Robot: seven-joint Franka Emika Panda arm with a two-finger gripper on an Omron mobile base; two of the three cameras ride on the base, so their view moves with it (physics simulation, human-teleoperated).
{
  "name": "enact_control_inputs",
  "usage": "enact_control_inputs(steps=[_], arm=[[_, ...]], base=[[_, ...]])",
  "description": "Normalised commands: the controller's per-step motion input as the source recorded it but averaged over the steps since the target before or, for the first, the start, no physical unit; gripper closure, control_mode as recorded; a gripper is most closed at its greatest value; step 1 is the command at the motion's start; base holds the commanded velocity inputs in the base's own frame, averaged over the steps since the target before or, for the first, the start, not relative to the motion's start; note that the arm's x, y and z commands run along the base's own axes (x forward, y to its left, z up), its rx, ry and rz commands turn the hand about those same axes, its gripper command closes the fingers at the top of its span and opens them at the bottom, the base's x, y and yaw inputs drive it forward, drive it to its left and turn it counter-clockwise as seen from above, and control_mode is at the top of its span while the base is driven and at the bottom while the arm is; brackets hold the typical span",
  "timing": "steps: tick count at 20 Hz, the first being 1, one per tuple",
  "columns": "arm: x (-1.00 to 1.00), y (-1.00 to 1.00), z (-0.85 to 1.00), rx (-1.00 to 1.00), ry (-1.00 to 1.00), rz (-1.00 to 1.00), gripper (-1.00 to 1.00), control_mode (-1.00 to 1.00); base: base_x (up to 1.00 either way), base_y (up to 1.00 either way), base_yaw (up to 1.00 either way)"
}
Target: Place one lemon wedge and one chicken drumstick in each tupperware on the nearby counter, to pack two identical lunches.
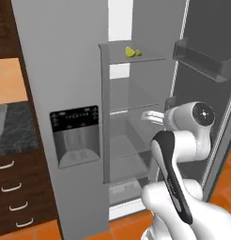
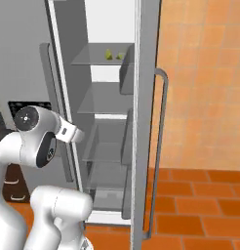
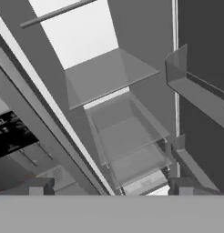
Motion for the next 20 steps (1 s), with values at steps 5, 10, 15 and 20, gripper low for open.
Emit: enact_control_inputs(steps=[5,10,15,20], arm=[[0.0,0.0,0.0,0.0,0.0,0.0,-1.0,1.0],[0.0,0.0,0.0,0.0,0.0,0.0,-1.0,1.0],[0.0,0.0,0.0,0.0,0.0,0.0,-1.0,1.0],[-0.01,-0.03,0.4,0.0,0.01,-0.01,-1.0,-1.0]], base=[[0.66,-0.38,0.02],[0.82,0.16,0.18],[0.71,-0.05,0.0],[0.02,-0.3,0.0]])
